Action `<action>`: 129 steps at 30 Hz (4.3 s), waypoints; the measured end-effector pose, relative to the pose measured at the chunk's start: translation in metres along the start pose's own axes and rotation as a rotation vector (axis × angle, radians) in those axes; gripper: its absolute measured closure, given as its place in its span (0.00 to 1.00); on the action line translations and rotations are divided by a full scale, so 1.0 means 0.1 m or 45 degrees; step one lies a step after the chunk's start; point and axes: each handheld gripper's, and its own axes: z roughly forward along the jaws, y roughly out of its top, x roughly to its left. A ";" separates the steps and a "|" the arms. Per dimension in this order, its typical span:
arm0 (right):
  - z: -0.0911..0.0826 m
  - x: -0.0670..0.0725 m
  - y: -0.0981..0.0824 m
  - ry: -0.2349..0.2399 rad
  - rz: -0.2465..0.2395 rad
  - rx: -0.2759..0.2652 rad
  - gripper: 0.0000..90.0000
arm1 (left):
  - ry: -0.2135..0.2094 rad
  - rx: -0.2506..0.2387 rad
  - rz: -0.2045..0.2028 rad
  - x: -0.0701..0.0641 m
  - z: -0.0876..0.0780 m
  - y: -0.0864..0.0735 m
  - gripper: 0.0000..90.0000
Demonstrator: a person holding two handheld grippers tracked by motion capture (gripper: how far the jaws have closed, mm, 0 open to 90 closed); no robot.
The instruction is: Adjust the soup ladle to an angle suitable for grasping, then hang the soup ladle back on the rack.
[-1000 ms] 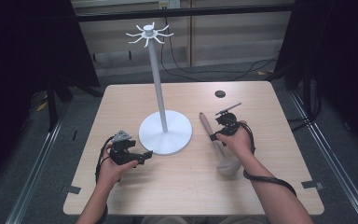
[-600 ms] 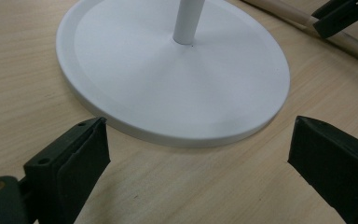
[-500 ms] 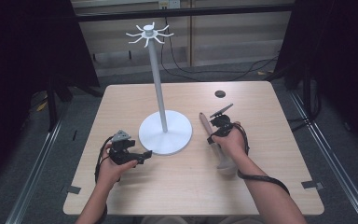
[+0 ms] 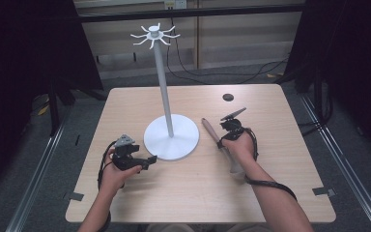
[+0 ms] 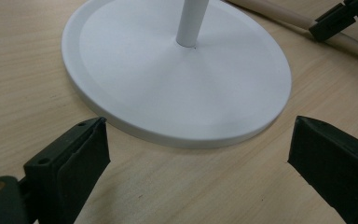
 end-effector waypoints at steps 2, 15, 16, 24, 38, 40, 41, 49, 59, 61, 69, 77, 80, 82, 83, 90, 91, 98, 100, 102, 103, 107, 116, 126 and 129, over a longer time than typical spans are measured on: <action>-0.01 -0.01 -0.01 0.023 0.000 -0.010 0.87 | 0.001 0.000 -0.004 0.00 0.01 0.00 0.05; -0.30 -0.19 -0.09 0.176 0.057 -0.218 0.88 | -0.010 0.005 0.013 -0.02 0.01 0.00 0.05; -0.33 -0.20 -0.10 0.184 0.051 -0.240 0.88 | -0.011 0.010 0.017 -0.02 0.01 0.01 0.05; -0.53 -0.28 -0.18 0.230 0.045 -0.385 0.88 | -0.017 -0.006 -0.001 -0.05 0.02 0.01 0.05; -0.77 -0.19 -0.30 0.330 0.006 -0.595 0.88 | -0.074 -0.036 0.002 -0.16 0.01 0.08 0.05; -0.79 -0.17 -0.30 0.331 0.003 -0.605 0.88 | -0.075 -0.037 0.000 -0.18 0.01 0.09 0.05; -0.80 -0.15 -0.30 0.340 -0.001 -0.620 0.88 | -0.080 -0.037 0.005 -0.19 0.02 0.10 0.05; -0.88 -0.04 -0.29 0.362 -0.040 -0.710 0.88 | -0.135 -0.082 0.001 -0.30 0.01 0.21 0.05; -0.94 0.16 -0.29 0.368 -0.108 -0.766 0.88 | -0.258 -0.115 0.040 -0.63 0.15 0.44 0.08; -0.94 0.18 -0.29 0.369 -0.115 -0.773 0.88 | -0.277 -0.117 0.035 -0.68 0.18 0.46 0.09; -0.98 0.34 -0.28 0.376 -0.154 -0.811 0.88 | -0.356 -0.160 -0.010 -0.95 0.36 0.60 0.21; -0.99 0.51 -0.26 0.386 -0.184 -0.841 0.88 | -0.397 -0.222 -0.007 -1.15 0.45 0.76 0.37; -0.97 0.56 -0.26 0.392 -0.188 -0.847 0.88 | -0.412 -0.234 -0.016 -1.17 0.47 0.78 0.41; -0.96 0.60 -0.25 0.388 -0.194 -0.849 0.88 | -0.420 -0.240 -0.014 -1.19 0.48 0.78 0.43; -0.96 0.60 -0.25 0.388 -0.194 -0.849 0.88 | -0.420 -0.240 -0.014 -1.19 0.48 0.78 0.45; -0.95 0.74 -0.23 0.405 -0.211 -0.851 0.88 | -0.433 -0.282 0.012 -1.22 0.47 0.80 0.63; -0.95 0.74 -0.23 0.405 -0.211 -0.851 0.88 | -0.433 -0.282 0.012 -1.22 0.47 0.80 0.64; -0.94 0.84 -0.23 0.414 -0.238 -0.850 0.87 | -0.445 -0.270 0.003 -1.20 0.44 0.81 0.85; -0.94 0.86 -0.24 0.405 -0.244 -0.851 0.87 | -0.422 -0.265 0.024 -1.21 0.42 0.82 0.88; -0.94 0.86 -0.24 0.415 -0.242 -0.851 0.87 | -0.432 -0.262 0.024 -1.20 0.41 0.82 0.88; -0.94 0.86 -0.24 0.420 -0.249 -0.855 0.87 | -0.428 -0.265 0.027 -1.21 0.40 0.82 0.89; -0.94 0.85 -0.25 0.432 -0.261 -0.864 0.86 | -0.423 -0.249 0.046 -1.21 0.39 0.83 0.89; -1.05 0.63 -0.34 0.418 -0.289 -0.932 0.55 | -0.382 -0.254 0.082 -1.14 0.32 0.81 0.89; -0.88 0.33 -0.55 0.300 -0.328 -0.865 0.23 | -0.381 -0.281 0.105 -1.12 0.20 0.84 0.89; -0.79 0.27 -0.64 0.241 -0.348 -0.822 0.14 | -0.381 -0.282 0.119 -1.12 0.17 0.86 0.89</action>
